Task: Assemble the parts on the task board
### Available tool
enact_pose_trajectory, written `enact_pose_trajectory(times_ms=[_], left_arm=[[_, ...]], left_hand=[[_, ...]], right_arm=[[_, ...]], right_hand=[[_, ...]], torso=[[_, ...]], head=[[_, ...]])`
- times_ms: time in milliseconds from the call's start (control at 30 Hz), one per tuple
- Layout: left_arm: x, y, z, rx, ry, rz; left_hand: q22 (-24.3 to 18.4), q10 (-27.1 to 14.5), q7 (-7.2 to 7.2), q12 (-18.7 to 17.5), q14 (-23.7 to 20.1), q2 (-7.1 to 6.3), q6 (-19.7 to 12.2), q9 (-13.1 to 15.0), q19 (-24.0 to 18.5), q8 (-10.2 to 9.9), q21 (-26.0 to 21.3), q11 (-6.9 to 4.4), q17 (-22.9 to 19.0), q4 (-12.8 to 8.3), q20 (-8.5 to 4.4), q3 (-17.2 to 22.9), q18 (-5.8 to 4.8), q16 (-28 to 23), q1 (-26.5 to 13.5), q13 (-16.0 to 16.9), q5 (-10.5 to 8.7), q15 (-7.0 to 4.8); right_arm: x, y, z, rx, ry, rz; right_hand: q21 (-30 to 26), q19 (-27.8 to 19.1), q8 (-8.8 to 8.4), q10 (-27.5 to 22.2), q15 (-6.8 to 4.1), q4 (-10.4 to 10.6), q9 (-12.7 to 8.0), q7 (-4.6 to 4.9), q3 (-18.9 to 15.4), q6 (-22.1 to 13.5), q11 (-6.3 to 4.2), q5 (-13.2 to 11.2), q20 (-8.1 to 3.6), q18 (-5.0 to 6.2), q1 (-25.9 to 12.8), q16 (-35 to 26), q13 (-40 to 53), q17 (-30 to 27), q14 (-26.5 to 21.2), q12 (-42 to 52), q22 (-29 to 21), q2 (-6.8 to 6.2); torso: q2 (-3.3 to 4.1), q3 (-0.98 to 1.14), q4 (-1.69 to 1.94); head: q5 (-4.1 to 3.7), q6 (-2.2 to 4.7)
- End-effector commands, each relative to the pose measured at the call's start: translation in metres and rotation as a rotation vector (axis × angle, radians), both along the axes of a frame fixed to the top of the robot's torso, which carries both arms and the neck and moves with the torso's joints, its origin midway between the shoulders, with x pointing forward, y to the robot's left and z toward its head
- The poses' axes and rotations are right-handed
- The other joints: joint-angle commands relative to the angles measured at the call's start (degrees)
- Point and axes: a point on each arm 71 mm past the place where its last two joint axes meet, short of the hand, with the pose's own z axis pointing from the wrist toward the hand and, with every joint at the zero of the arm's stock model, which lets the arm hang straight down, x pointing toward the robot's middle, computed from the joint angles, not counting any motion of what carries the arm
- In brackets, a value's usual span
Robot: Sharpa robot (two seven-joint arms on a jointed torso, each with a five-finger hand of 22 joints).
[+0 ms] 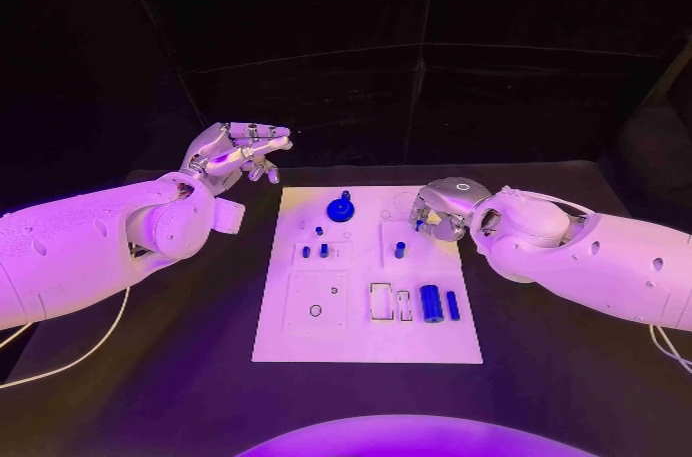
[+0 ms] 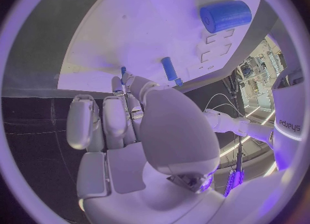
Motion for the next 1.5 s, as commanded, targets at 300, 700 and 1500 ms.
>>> enact_pose_trajectory(times_ms=[300,700,1500], left_arm=[[0.0,0.001,0.002,-0.013,-0.017,0.004],[0.001,-0.006,0.002,-0.017,-0.016,-0.009],[0.004,-0.033,0.002,-0.036,-0.01,-0.052]], left_hand=[[-0.2,-0.6,0.23,0.4,-0.5,-0.6,-0.3,-0.1,-0.4,0.4,-0.5,0.22,-0.3,0.2,0.11,-0.6,0.65,-0.3,-0.4,-0.1,0.22,0.13],[-0.3,-0.7,0.23,0.5,-0.5,-0.6,-0.3,-0.1,-0.4,0.4,-0.6,0.22,-0.4,0.2,0.12,-0.6,0.66,-0.4,-0.4,-0.1,0.22,0.14],[-0.3,-0.7,0.23,0.5,-0.5,-0.58,-0.3,-0.1,-0.4,0.4,-0.6,0.22,-0.5,0.2,0.13,-0.7,0.66,-0.4,-0.3,-0.1,0.22,0.14]], right_arm=[[-0.014,0.004,0.024,0.098,-0.073,0.018],[-0.046,0.054,0.047,0.214,-0.068,0.16],[-0.07,0.134,-0.015,0.181,0.117,0.329]], right_hand=[[0.4,0.5,0.21,0.3,-0.02,-0.2,0.1,0.18,0.7,0.2,-0.1,-0.8,0.06,-1.14,-1.3,0.4,0.1,-0.1,1.6,0.1,0.7,-0.43],[0.5,0.6,0.2,0.3,-0.06,-0.6,0.1,0.16,1.2,0.2,-0.12,-0.7,0.04,-1.17,-1.3,0.5,0.1,-0.1,1.6,0.1,0.9,-0.55],[0.5,0.6,0.04,0.0,0.05,-1.0,0.0,0.38,1.6,-0.2,0.06,-0.3,0.08,-1.17,-1.6,0.5,0.0,-0.3,1.5,-0.1,0.8,-0.69]], torso=[[0.03,-0.07,0.09],[0.06,-0.04,0.11],[0.13,-0.03,0.15]], head=[[0.01,0.22],[1.23,-0.47],[5.49,-2.18]])
